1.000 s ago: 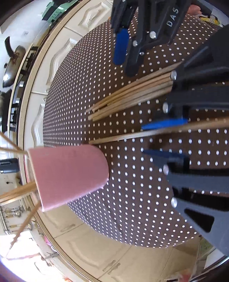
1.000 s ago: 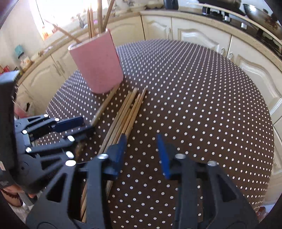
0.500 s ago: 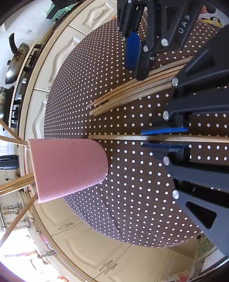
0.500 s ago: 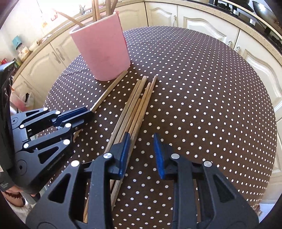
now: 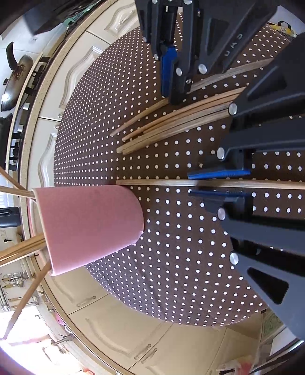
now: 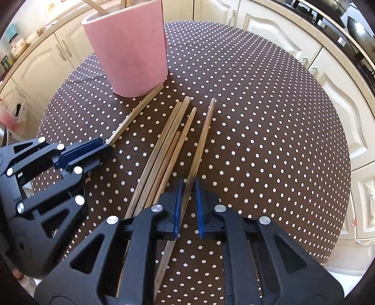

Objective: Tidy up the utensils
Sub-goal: 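Grasp a chopstick with the right tool while the left tool lifts its chopstick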

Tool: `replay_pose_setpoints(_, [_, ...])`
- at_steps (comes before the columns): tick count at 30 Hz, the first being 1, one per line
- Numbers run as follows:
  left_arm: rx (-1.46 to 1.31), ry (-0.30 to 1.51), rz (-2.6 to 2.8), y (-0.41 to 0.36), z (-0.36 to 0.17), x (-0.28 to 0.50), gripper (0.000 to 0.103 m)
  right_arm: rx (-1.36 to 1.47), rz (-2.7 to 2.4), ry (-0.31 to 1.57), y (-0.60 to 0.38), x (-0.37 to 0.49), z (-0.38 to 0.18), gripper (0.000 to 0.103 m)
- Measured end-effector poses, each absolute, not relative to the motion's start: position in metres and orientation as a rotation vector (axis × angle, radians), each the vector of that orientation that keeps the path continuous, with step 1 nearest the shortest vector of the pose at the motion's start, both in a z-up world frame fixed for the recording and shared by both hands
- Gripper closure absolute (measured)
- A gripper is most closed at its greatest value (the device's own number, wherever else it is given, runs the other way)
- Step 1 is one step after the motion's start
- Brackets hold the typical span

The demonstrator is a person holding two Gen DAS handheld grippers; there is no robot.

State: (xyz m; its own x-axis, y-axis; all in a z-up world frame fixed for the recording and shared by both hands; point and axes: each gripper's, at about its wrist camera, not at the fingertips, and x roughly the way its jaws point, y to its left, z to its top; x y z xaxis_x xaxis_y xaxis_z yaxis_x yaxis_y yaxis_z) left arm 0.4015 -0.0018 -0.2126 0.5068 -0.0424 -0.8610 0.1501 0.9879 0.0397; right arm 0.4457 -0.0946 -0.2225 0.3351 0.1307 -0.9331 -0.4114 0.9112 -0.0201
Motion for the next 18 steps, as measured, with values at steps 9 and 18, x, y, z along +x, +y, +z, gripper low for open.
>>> replay_pose_setpoints(9, [0.155,1.043,-0.119,-0.015,-0.213,0.406,0.096,-0.238,0.377,1.19,-0.088,0.463,-0.221,0.095])
replay_pose_setpoints(18, [0.11,1.009,-0.123,-0.012,-0.215,0.4,0.098,-0.14,0.424,1.143,-0.13,0.468,-0.221,0.097])
